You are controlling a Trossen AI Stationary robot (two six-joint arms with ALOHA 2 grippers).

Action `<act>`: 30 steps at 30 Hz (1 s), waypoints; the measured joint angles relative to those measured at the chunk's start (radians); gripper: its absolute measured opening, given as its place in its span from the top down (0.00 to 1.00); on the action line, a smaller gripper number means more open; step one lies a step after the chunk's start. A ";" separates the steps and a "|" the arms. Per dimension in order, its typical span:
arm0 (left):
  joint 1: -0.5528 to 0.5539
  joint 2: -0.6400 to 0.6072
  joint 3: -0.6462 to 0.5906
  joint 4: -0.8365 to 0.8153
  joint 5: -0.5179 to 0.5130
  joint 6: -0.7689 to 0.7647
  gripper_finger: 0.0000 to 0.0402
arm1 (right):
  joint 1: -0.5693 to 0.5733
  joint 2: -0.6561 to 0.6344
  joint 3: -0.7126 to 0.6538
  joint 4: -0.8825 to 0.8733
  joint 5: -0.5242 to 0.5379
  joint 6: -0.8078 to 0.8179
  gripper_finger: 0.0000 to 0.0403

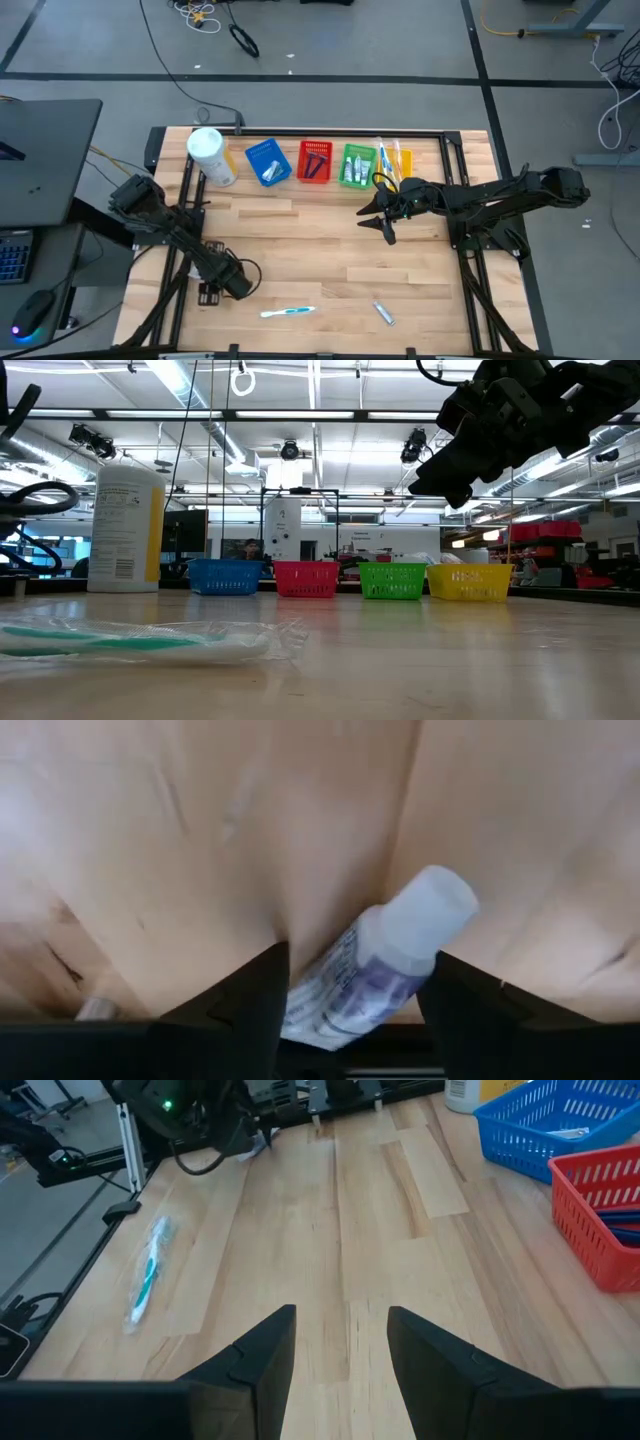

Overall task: Pick & Place Travel size toiletries
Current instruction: Put the white toothpaste into the green basket

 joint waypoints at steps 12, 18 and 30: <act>0.032 -0.002 0.003 0.025 -0.047 -0.095 0.69 | 0.000 0.000 0.000 0.010 0.000 0.000 0.58; 0.056 -0.002 0.005 0.025 -0.057 -0.106 0.78 | 0.000 0.000 0.000 0.021 0.000 0.000 0.58; 0.160 0.003 0.233 0.034 -0.464 -0.043 0.79 | 0.000 0.000 0.000 0.024 0.000 0.000 0.58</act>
